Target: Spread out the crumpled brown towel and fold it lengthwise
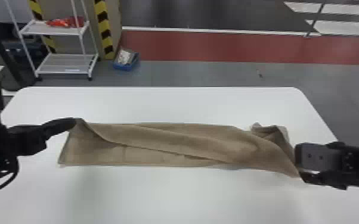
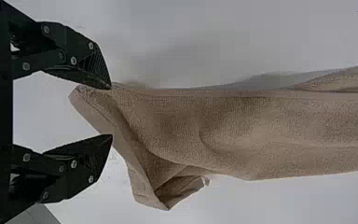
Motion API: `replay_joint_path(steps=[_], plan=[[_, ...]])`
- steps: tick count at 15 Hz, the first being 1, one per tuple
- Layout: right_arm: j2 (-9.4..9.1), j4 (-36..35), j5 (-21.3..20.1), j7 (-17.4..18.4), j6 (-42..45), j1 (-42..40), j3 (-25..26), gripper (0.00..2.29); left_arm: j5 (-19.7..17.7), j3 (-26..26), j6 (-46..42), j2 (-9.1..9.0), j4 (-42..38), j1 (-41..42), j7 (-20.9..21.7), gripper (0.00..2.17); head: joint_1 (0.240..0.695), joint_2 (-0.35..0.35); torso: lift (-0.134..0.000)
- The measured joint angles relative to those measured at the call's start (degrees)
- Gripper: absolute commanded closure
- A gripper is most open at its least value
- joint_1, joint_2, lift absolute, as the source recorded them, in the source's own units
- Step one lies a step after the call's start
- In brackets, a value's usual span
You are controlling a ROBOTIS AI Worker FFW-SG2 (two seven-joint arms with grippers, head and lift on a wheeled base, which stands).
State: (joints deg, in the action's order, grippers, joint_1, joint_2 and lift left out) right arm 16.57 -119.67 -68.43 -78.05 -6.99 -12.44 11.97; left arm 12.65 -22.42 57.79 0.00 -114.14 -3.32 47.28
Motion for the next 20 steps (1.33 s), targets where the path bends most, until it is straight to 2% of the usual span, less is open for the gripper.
replay_joint_path(steps=[3, 5, 9, 12, 13, 20], plan=[[0.6, 0.19, -2.19, 0.0, -0.02, 0.36, -1.1, 0.83, 0.0, -0.19, -0.88, 0.0, 0.61, 0.19, 0.0, 1.26, 0.695, -0.052, -0.124], [1.02, -0.27, -2.77, 0.0, -0.26, 0.14, -1.11, 0.59, -0.25, -0.31, -1.16, 0.17, 1.0, 0.24, 0.01, 1.26, 0.695, -0.056, -0.124], [4.45, -0.75, -4.72, 0.0, -0.26, -2.78, 0.3, 0.59, -0.74, -0.89, -2.4, 0.47, 1.48, 0.32, 0.08, 1.26, 0.695, -0.084, -0.124], [6.78, -0.01, -5.78, 0.0, -0.02, -3.67, 0.82, 0.68, -1.02, -0.96, -3.12, 0.52, 1.93, 0.33, 0.0, 1.26, 0.695, -0.116, -0.124], [7.04, 0.4, -5.8, 0.0, -0.01, -3.05, 0.71, 0.75, -1.17, -0.96, -3.26, 0.52, 1.97, 0.34, 0.0, 1.26, 0.695, -0.119, -0.124], [7.27, 4.37, -9.47, 0.0, 0.08, -0.23, -4.22, 0.76, -1.88, -1.85, -3.51, 0.53, 1.74, 1.54, 0.13, 1.26, 0.695, -0.099, -0.124]])
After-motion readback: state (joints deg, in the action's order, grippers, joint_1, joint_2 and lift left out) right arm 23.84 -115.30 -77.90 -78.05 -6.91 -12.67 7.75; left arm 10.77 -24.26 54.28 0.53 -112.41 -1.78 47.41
